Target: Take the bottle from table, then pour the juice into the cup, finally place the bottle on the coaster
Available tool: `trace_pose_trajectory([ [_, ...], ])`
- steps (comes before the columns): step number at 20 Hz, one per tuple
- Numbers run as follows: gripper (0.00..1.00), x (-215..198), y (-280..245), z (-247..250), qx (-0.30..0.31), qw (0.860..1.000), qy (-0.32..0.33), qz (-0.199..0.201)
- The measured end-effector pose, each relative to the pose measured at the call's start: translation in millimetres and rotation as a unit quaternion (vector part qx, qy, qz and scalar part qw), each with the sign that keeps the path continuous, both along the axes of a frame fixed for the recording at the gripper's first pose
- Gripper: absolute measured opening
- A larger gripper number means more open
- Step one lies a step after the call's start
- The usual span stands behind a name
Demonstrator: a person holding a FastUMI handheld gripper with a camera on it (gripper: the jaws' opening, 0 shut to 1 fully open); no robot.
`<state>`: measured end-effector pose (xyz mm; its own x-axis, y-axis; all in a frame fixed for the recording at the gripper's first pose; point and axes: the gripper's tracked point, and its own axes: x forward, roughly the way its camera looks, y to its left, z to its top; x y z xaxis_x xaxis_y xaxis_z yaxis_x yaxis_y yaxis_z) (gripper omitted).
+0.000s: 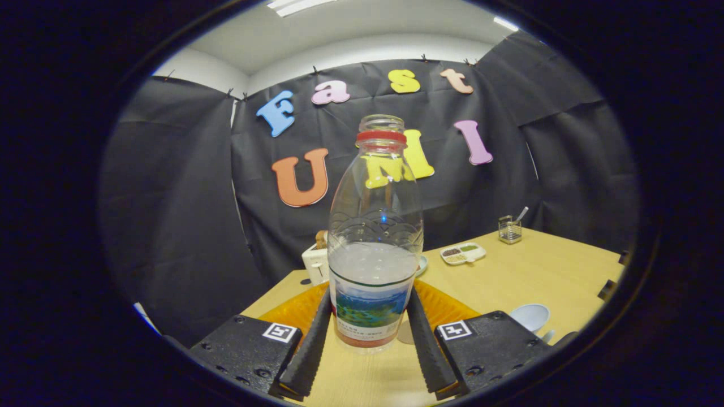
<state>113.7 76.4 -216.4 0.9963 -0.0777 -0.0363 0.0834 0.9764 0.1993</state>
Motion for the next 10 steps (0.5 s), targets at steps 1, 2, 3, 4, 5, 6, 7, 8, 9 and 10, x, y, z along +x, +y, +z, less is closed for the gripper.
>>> trace_pose_trajectory([
  [1,0.76,3.1,-3.3,0.0,-0.002,1.0,-0.003,-0.004],
  [2,0.76,5.4,-6.6,0.0,-0.003,1.0,-0.004,-0.009],
  [3,0.76,8.8,-10.3,0.4,-0.006,1.0,-0.005,-0.014],
  [4,0.76,10.5,-16.3,0.7,-0.009,1.0,-0.005,-0.02],
  [5,0.76,13.7,-19.2,1.6,-0.013,1.0,-0.005,-0.026],
  [6,0.76,14.8,-23.7,0.6,-0.018,0.999,-0.003,-0.032],
  [7,0.76,21.1,-29.3,0.3,-0.02,0.999,-0.002,-0.039],
  [8,0.76,24.9,-32.5,-2.7,-0.02,0.999,0.001,-0.041],
  [9,0.76,30.5,-35.1,-6.7,-0.02,0.999,0.006,-0.043],
  [10,0.76,33.8,-37.4,-11.0,-0.022,0.999,0.012,-0.044],
])
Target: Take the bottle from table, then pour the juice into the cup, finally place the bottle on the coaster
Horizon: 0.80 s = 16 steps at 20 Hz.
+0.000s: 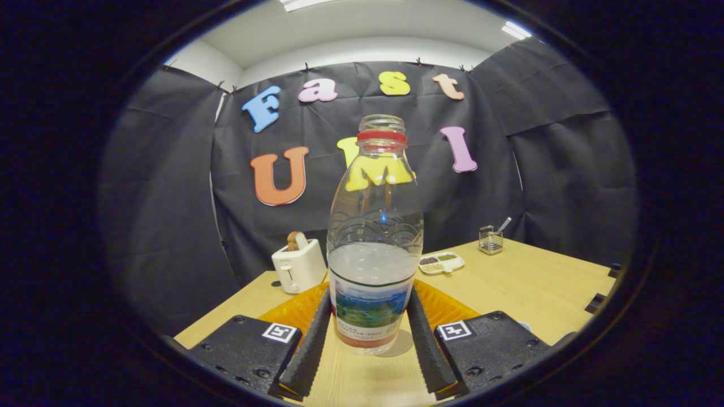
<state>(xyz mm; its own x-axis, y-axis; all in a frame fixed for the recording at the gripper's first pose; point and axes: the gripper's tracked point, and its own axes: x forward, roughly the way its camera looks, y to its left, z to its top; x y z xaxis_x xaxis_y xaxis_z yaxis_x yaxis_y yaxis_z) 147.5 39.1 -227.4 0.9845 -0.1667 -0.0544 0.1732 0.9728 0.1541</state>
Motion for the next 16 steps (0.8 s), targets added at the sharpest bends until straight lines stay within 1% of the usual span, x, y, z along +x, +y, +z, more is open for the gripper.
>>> trace_pose_trajectory([
  [3,0.76,11.5,-1.2,-4.4,-0.02,1.0,0.003,0.0],
  [8,0.76,25.6,-10.2,-20.6,-0.049,0.998,0.028,-0.023],
  [10,0.76,33.0,-7.4,-25.6,-0.064,0.997,0.034,-0.026],
  [13,0.76,49.0,-2.3,-34.6,-0.072,0.997,0.037,-0.02],
  [16,0.76,69.0,-1.5,-54.2,-0.087,0.994,0.057,-0.016],
])
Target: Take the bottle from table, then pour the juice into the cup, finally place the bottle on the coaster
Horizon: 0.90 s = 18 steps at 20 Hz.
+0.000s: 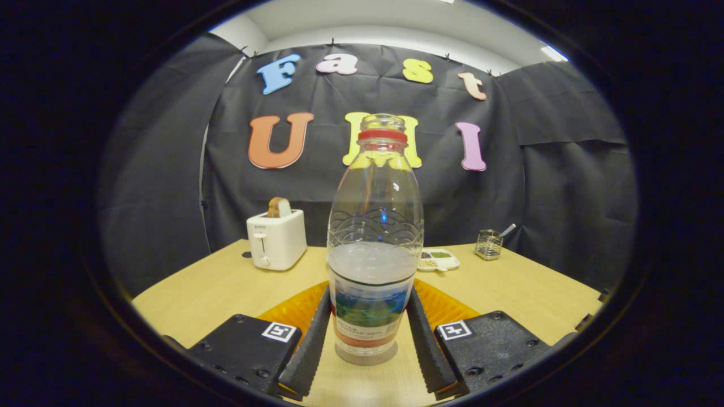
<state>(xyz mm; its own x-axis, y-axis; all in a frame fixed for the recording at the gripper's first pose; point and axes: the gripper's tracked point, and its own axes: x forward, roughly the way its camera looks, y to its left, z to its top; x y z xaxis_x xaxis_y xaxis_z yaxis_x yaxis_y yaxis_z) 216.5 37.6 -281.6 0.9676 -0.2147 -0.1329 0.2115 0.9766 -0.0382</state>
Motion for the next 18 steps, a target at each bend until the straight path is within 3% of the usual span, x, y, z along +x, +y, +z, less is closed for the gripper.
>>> trace_pose_trajectory([
  [5,0.77,26.5,4.8,-42.0,-0.007,0.999,0.044,0.01],
  [10,0.77,31.5,-9.9,-53.2,-0.013,0.998,0.054,-0.009],
  [14,0.78,39.2,-6.5,-69.7,-0.005,0.998,0.065,0.011],
  [18,0.81,41.0,-9.3,-81.9,-0.014,0.996,0.088,0.007],
])
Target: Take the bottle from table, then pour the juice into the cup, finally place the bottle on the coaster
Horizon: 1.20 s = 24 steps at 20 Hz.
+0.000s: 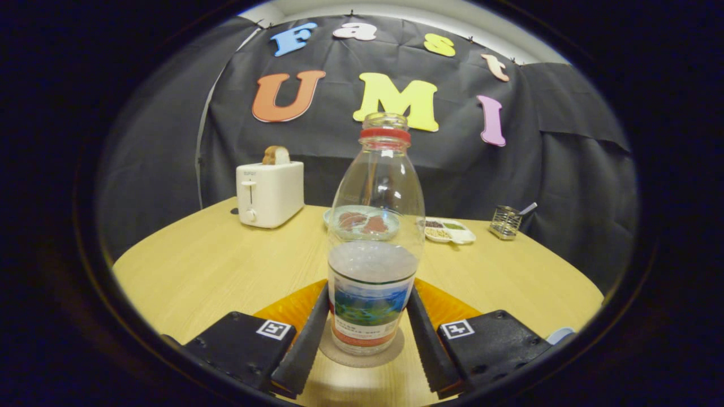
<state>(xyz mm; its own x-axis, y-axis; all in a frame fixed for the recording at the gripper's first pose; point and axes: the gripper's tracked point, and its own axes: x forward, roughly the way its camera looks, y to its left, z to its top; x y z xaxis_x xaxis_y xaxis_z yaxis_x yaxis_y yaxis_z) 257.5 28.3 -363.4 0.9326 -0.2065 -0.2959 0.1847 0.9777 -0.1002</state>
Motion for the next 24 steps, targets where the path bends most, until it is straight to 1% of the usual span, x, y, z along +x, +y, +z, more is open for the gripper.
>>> trace_pose_trajectory([
  [2,0.85,3.7,7.4,-2.8,0.004,1.0,0.002,0.013],
  [5,1.0,2.0,13.8,0.4,-0.007,0.999,-0.001,0.031],
  [7,1.0,-2.8,17.0,5.6,-0.011,0.999,-0.004,0.04],
  [10,1.0,-16.7,10.4,16.1,-0.011,0.999,-0.009,0.033],
  [15,1.0,-41.5,3.6,41.7,0.01,0.999,-0.03,0.029],
  [17,1.0,-57.9,2.4,52.6,0.013,0.999,-0.036,0.029],
  [21,1.0,-102.2,4.0,82.9,0.043,0.996,-0.057,0.044],
  [24,1.0,-134.4,-2.1,117.2,0.045,0.994,-0.082,0.049],
])
